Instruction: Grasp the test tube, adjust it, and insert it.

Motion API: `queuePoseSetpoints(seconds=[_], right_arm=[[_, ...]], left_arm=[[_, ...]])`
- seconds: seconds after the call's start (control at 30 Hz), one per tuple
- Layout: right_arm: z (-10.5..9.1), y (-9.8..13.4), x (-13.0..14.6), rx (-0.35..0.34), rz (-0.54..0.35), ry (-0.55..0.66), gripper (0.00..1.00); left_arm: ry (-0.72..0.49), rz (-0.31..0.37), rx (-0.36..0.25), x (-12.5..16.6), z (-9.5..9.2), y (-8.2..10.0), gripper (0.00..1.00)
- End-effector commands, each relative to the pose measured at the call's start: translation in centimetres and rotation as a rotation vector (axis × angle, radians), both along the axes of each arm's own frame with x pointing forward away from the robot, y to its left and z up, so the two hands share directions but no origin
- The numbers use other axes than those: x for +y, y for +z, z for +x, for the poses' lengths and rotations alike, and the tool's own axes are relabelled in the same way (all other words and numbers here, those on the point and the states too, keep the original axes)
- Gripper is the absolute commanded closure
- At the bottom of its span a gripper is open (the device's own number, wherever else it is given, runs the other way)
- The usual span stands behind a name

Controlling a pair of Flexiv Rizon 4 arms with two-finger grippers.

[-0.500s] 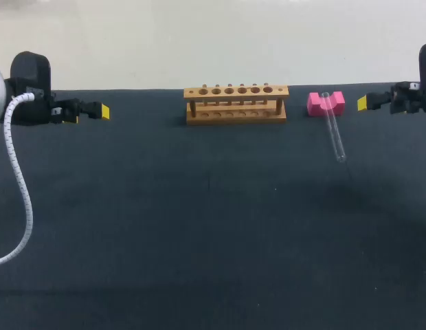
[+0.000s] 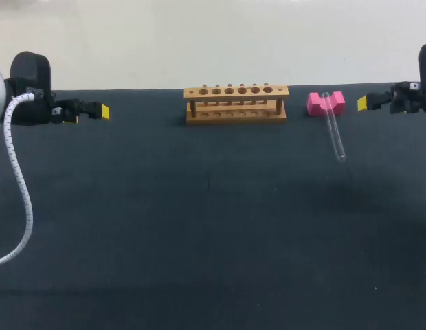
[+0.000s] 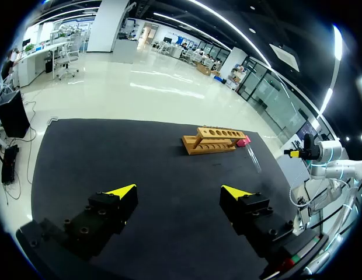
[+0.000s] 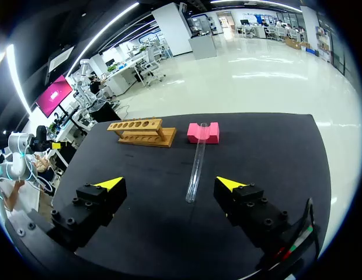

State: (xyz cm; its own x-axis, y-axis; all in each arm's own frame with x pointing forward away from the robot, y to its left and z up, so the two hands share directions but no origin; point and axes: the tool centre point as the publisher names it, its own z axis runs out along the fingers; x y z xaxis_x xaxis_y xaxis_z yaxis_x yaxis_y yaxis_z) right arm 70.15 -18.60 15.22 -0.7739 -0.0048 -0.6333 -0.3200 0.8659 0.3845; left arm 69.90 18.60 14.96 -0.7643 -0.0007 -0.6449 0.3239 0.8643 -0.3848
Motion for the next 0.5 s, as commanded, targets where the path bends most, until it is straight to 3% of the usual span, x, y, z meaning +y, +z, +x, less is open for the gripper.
queuePoseSetpoints(seconds=[0.03,0.07,0.2,0.43,0.5], right_arm=[[0.0,0.0,0.0,0.0,-0.001,0.001,0.0],[0.0,0.0,0.0,0.0,-0.001,0.001,0.0],[0.0,0.0,0.0,0.0,-0.001,0.001,0.0],[0.0,0.0,0.0,0.0,-0.001,0.001,0.0],[0.0,0.0,0.0,0.0,-0.001,0.001,0.0]], left_arm=[[-0.024,-0.03,-0.006,0.1,0.2,0.0,0.0],[-0.055,-0.069,-0.016,0.3,0.3,0.0,0.0],[-0.183,-0.029,-0.056,0.5,0.7,-0.7,0.0],[-0.435,-0.018,-0.108,-0.2,1.0,-1.5,0.0],[-0.532,-0.006,-0.164,-0.7,1.1,-1.8,0.0]])
